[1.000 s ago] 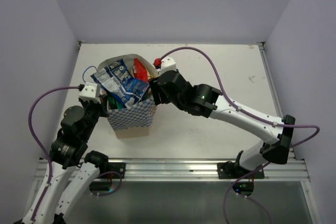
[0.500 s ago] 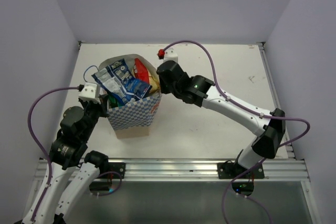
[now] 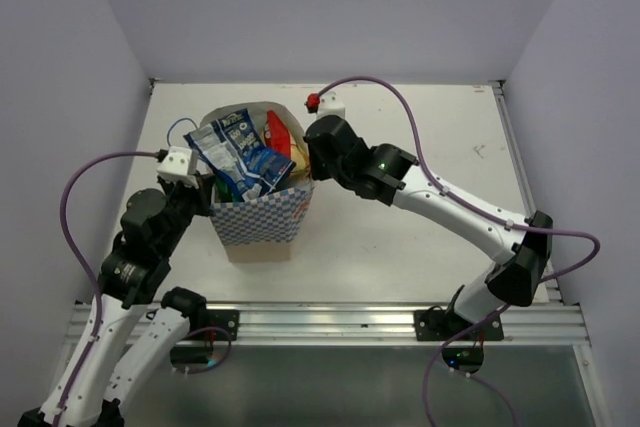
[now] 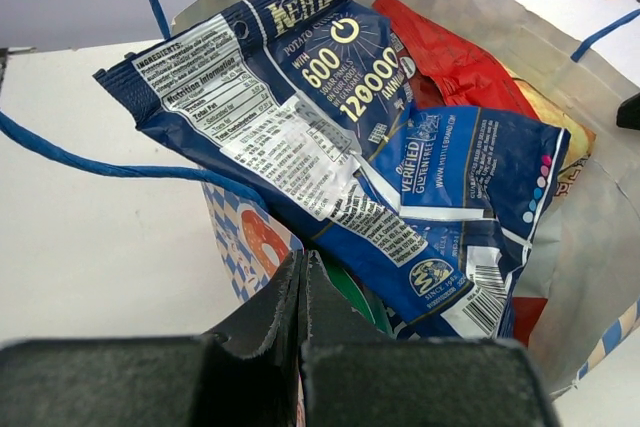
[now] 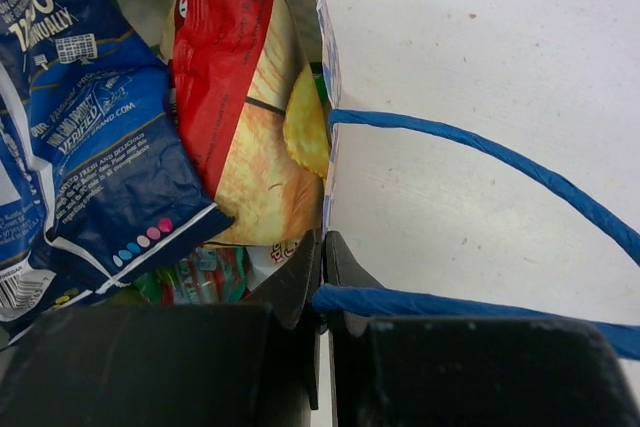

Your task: Place the snacks into the paper bag

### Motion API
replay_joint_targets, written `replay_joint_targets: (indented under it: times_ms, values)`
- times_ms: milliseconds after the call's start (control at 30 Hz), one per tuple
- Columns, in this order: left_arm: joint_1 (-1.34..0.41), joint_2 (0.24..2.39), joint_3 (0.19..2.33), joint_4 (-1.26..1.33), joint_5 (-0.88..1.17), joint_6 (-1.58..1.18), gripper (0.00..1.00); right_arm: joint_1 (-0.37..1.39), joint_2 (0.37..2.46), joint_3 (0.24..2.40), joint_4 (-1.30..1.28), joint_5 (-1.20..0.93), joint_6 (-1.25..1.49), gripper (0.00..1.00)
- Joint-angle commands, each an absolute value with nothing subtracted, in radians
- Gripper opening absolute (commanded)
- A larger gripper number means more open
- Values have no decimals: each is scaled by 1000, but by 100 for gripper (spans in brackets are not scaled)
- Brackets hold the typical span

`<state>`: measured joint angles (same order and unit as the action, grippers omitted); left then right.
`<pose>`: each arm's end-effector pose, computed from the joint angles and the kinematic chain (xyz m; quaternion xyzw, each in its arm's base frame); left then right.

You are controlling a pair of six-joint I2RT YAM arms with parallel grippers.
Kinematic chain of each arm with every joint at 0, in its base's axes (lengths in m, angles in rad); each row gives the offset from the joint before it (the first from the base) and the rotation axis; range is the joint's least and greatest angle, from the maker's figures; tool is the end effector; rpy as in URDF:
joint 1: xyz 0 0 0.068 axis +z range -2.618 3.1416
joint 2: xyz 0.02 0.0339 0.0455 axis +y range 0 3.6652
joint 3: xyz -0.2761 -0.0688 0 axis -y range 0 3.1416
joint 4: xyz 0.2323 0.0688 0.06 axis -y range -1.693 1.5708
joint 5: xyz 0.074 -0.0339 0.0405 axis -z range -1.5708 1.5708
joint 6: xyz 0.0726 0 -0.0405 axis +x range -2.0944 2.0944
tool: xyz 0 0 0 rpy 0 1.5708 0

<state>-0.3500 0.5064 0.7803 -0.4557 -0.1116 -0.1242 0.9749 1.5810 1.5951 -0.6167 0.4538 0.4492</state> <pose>0.1246 -0.0369 0.3416 0.0510 0.7663 -0.1084 0.6312 0.2334 0.2875 0.3739 -0.1230 0.8600 0.1456 0.4734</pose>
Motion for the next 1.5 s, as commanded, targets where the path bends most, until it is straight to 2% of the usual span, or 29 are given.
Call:
replay_joint_targets:
  times_ms: [0,400,567,667,767,867,1000,1467]
  values:
    - [-356,512,831,-304,-46,-176,0,976,1480,1640,-629,495,428,0]
    - [-356,641,868,-192,43,-250,0,973,1362,1632,-745,595,385,0]
    - [-367,698,848,-127,57,-271,0,910,1321,1585,-749,574,383,0]
    - [-402,732,836,-92,25,-279,0,862,1307,1539,-730,535,379,0]
    - [-497,779,827,-49,-69,-275,0,821,1312,1516,-713,500,371,0]
    - [-677,844,837,-17,-208,-258,0,790,1322,1496,-698,469,367,0]
    - [-776,888,845,32,-331,-248,0,767,1336,1486,-686,460,357,0]
    - [-785,902,782,80,-344,-249,0,744,1324,1457,-692,430,356,0]
